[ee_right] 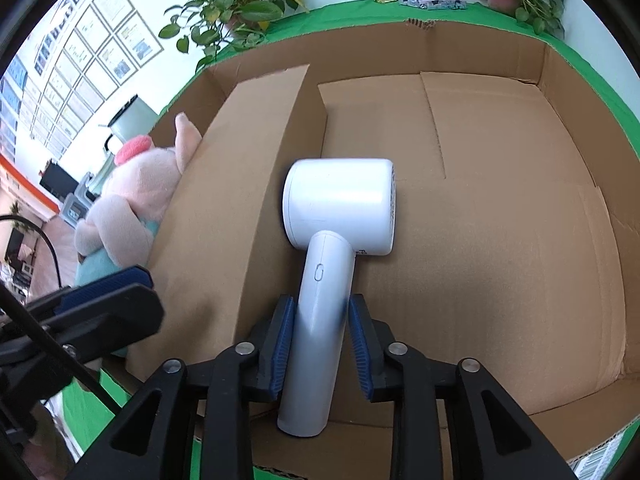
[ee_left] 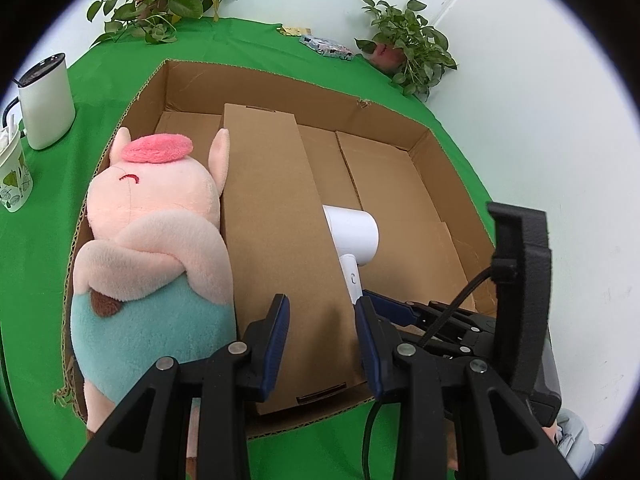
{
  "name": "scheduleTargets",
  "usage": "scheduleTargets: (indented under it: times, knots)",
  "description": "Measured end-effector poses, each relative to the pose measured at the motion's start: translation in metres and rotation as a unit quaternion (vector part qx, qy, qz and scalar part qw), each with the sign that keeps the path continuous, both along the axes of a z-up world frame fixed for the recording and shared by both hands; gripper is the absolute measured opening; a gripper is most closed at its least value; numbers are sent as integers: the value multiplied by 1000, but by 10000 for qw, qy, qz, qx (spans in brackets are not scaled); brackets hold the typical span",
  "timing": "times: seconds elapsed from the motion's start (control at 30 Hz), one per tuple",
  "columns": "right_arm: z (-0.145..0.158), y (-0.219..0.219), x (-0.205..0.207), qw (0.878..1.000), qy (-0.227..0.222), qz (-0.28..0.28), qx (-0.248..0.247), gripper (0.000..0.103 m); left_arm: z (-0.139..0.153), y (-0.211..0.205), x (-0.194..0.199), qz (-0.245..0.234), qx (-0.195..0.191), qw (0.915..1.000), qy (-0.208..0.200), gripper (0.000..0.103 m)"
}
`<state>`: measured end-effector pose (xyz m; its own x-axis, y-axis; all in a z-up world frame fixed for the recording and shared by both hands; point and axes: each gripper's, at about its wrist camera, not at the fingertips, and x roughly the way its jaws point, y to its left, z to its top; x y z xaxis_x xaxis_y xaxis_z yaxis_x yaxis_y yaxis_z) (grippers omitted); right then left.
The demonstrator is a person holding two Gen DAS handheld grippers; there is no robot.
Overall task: Organize objects
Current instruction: 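Lower the hair dryer into the box beside the long brown box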
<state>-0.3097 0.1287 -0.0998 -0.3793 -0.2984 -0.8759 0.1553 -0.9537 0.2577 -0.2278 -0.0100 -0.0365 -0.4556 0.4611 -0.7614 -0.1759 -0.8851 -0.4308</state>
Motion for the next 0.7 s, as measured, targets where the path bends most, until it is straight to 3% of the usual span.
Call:
scheduleTargets:
  times: [0.1, 0.43, 0.5, 0.6, 0.7]
  knots:
    - [-2, 2, 0, 9999, -109, 32, 4, 39, 0, 0, 0, 15, 3, 10000, 4, 33]
    - [1, 2, -6, 9996, 115, 138, 234, 44, 0, 1, 3, -8, -64, 10000, 4, 33]
    - [4, 0, -8, 9990, 181, 200, 349, 43, 1, -2, 3, 14, -59, 10000, 2, 33]
    - [5, -6, -7, 9983, 197, 383, 395, 28, 0, -4, 4, 54, -54, 10000, 3, 33]
    - [7, -7, -6, 9977, 252, 433, 467, 28, 0, -5, 6, 61, -58, 10000, 7, 33]
